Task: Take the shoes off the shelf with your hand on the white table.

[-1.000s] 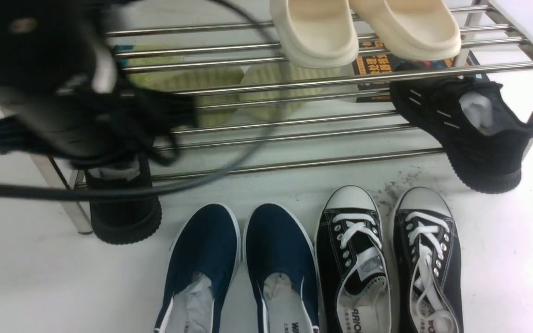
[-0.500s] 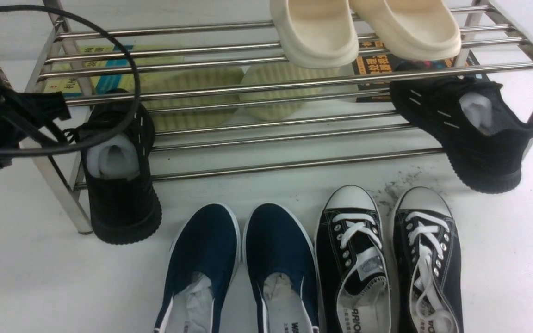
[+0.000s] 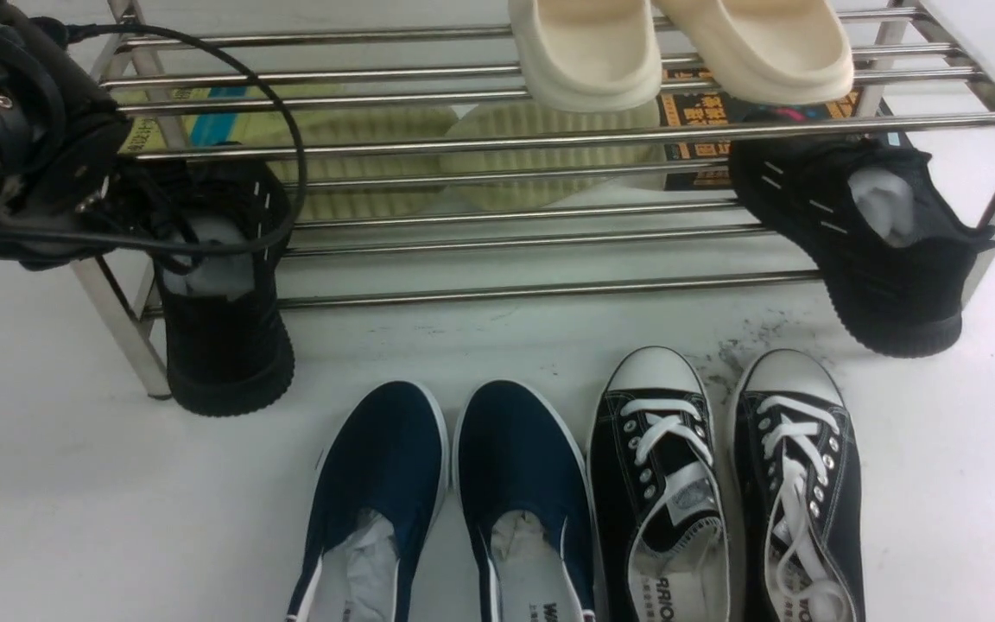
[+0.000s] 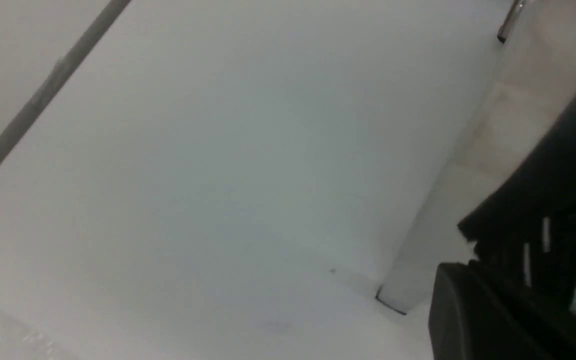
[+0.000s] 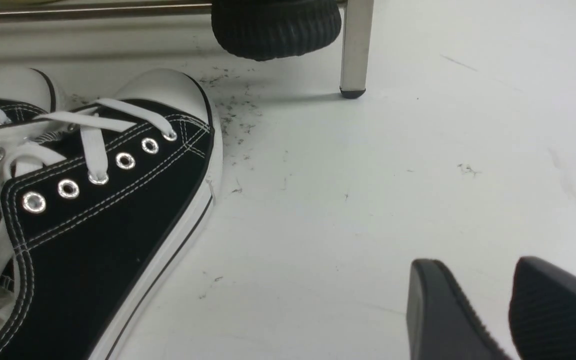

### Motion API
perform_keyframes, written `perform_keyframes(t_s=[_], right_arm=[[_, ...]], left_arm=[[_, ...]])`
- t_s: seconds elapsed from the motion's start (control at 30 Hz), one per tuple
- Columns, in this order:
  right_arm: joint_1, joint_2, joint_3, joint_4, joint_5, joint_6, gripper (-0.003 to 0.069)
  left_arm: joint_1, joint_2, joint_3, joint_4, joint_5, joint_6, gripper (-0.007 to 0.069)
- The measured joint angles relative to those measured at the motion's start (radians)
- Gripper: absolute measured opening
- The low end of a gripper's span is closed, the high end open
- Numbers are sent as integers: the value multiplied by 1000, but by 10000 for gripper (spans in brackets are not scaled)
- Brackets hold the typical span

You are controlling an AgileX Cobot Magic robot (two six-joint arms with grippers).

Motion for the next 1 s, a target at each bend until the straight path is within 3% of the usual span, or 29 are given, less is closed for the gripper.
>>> perform_keyframes(t_s=[0.23,0.43,0.53,0.8,1.0], right_arm=[[0,0,0,0,0,0,240],[0,0,0,0,0,0,240],[0,0,0,0,0,0,240],[0,0,0,0,0,0,240],[0,0,0,0,0,0,240]], left_arm=[[0,72,-110,13,-51,3,11],[0,80,-197,0,5,105,11],[0,75,-221,-49,47,173,11],[0,-52,-228,-357,216,470,11],[0,-193,-229,-450,381,608,11]])
